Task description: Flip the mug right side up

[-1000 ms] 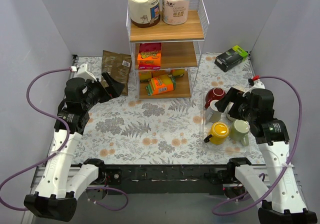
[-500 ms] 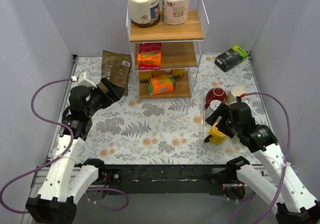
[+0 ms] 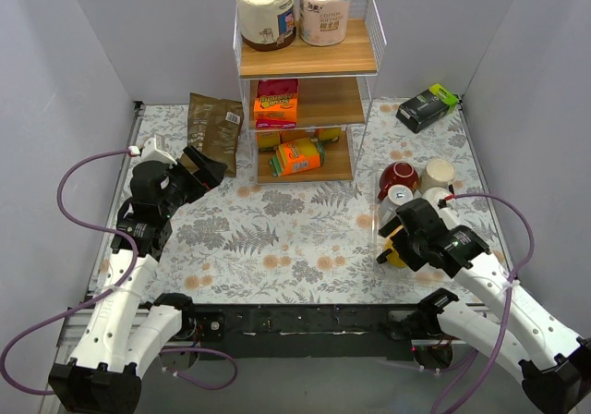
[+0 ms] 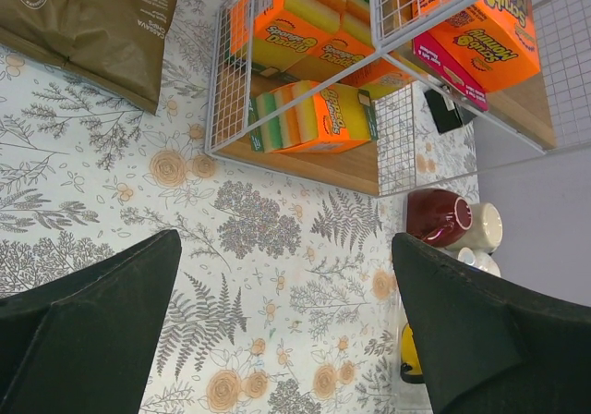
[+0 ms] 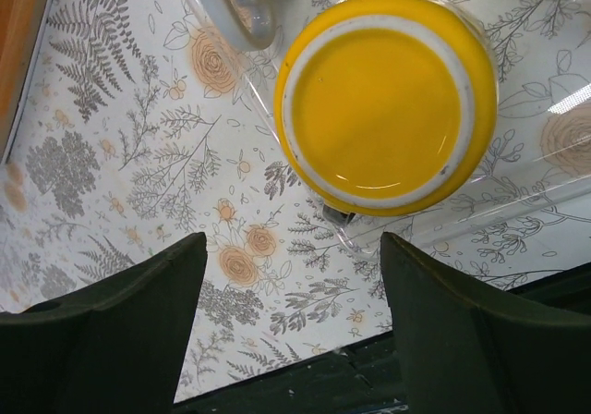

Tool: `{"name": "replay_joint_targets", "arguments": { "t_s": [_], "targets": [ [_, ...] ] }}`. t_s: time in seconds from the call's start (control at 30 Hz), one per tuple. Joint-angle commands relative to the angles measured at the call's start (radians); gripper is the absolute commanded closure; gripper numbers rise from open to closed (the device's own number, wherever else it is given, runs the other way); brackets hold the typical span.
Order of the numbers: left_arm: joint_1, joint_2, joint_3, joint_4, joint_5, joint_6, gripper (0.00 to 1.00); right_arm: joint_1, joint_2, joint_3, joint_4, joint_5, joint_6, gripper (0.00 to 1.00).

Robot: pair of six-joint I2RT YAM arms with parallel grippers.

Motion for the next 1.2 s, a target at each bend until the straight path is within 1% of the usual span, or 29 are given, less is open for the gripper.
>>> {"name": "replay_joint_targets", "arguments": {
  "t_s": [0.0,0.2,0.27,0.37,0.5,0.67,0.87,0.93,1.03,1.07,1.13,1.17],
  "targets": [
    [0.006,0.020,-0.006,0.008,0.008,-0.011,0.02,0.035,0.025,0.002,-0.019,0.108,0.149,0.17],
    [0.006,0.046,0.000,-0.006,0.003,-0.026,0.02,0.093,0.100,-0.011,-0.054,0.112,0.270,0.17],
    [0.006,0.043,-0.006,-0.006,0.000,-0.030,0.02,0.107,0.122,-0.015,-0.051,0.119,0.285,0.18],
    [0.006,0.036,-0.016,-0.007,-0.001,-0.034,0.02,0.116,0.125,-0.029,-0.041,0.137,0.307,0.23],
    [0.006,0.029,-0.020,-0.007,0.003,-0.039,0.02,0.118,0.123,-0.061,-0.022,0.149,0.324,0.38],
    [0.006,0.034,-0.022,-0.012,0.005,-0.039,0.02,0.118,0.134,-0.098,-0.010,0.148,0.347,0.41],
    [0.006,0.042,-0.023,-0.014,0.008,-0.039,0.02,0.118,0.122,-0.112,0.004,0.183,0.356,0.52],
    [0.006,0.045,-0.023,-0.012,0.008,-0.039,0.02,0.118,0.123,-0.120,0.010,0.188,0.359,0.54],
    [0.006,0.049,-0.023,-0.014,0.013,-0.039,0.02,0.118,0.134,-0.130,0.013,0.186,0.362,0.61],
    [0.006,0.049,-0.026,-0.014,0.016,-0.040,0.02,0.120,0.136,-0.132,0.013,0.185,0.365,0.65],
    [0.006,0.051,-0.026,-0.014,0.042,-0.033,0.02,0.118,0.142,-0.132,0.010,0.183,0.365,0.69],
    [0.006,0.052,-0.026,-0.015,0.060,-0.025,0.02,0.118,0.142,-0.130,0.007,0.183,0.365,0.74]
  ]
}}
